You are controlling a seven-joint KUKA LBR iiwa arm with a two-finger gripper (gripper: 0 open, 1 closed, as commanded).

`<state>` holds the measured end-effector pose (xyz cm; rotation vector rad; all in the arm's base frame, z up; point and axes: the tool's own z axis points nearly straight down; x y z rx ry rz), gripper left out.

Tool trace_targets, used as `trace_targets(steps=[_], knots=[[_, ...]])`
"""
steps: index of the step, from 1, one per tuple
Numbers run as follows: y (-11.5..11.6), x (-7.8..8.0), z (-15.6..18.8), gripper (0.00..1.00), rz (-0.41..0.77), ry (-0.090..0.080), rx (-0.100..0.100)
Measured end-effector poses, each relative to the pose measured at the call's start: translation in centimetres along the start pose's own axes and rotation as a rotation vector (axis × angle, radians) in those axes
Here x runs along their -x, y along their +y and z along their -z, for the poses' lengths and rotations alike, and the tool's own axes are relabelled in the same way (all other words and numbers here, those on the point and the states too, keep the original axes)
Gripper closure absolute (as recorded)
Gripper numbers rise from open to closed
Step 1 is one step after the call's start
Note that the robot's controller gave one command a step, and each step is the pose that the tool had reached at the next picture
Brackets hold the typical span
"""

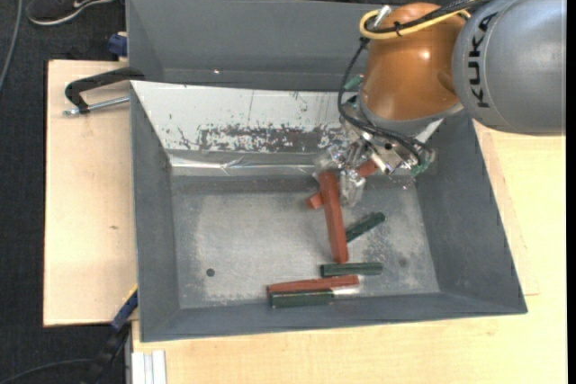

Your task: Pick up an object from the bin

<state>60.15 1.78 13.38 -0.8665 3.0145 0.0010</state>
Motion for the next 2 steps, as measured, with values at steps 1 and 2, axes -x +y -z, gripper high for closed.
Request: trace_targets(steps=[1, 2], knots=[[-0.1, 0.2, 1.2, 1.0, 0.0, -0.004, -0.002], [0.0, 0.3, 5.3, 1.0, -0.002, -0.005, -0.003]])
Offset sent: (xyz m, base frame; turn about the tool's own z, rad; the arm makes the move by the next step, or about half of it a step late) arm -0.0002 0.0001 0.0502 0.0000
